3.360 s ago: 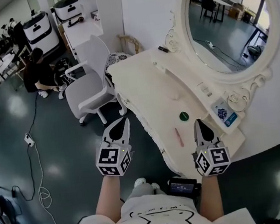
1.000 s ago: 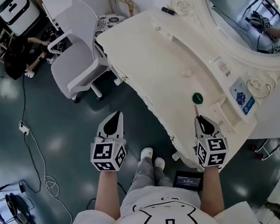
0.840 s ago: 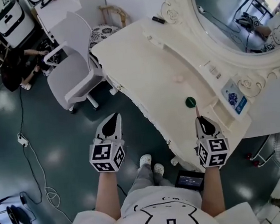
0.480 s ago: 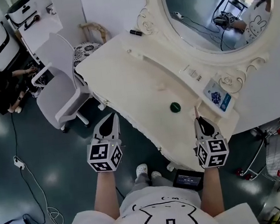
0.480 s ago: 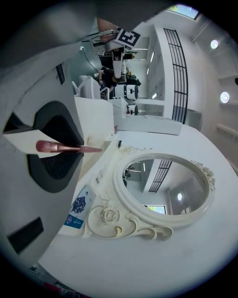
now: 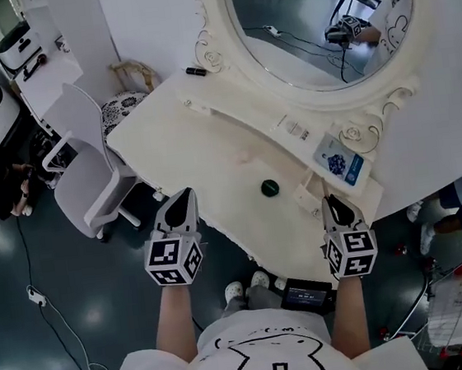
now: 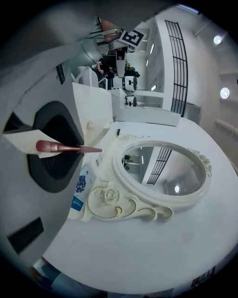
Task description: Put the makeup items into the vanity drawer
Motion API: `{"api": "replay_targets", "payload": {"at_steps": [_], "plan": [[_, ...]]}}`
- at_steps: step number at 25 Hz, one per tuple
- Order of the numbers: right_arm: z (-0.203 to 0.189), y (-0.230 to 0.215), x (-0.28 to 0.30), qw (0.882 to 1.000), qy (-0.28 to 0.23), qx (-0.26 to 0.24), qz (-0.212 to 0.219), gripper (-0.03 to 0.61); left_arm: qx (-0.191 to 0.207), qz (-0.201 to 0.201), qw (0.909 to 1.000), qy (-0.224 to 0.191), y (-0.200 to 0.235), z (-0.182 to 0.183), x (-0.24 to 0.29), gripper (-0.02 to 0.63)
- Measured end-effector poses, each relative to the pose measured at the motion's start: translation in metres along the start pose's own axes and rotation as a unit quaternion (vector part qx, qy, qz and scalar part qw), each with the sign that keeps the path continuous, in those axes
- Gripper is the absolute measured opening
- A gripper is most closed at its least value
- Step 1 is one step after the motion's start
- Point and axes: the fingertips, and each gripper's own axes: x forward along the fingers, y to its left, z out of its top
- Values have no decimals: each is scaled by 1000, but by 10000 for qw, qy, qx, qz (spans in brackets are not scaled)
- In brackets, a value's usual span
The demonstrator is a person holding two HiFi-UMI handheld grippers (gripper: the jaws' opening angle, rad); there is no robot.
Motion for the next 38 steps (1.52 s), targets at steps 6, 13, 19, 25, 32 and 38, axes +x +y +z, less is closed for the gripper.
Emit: {"api": "replay_targets", "payload": {"at_steps": [6, 13, 19, 25, 32, 38], "plan": [[-5, -29, 12, 10000, 83, -6, 30, 41, 103, -138, 9998, 111, -23, 4, 33, 31], [-34, -39, 40, 9977, 487, -335, 320, 43, 182, -125, 9989, 404, -33, -14, 60, 31], [-46, -48, 50, 9972, 552, -336, 371, 92, 208, -60, 9981, 574, -37, -22, 69, 31], [-44, -56, 53, 9979, 436, -183, 452, 92, 253, 9, 9978, 610, -43, -22, 72, 31], [-45, -64, 55, 9986, 379, -48, 355, 92, 252, 23, 9978, 606, -44, -26, 74, 31], [-40, -65, 43, 9995, 307, 5, 14, 92, 283, -226, 9980, 517, -42, -23, 78, 31]]}}
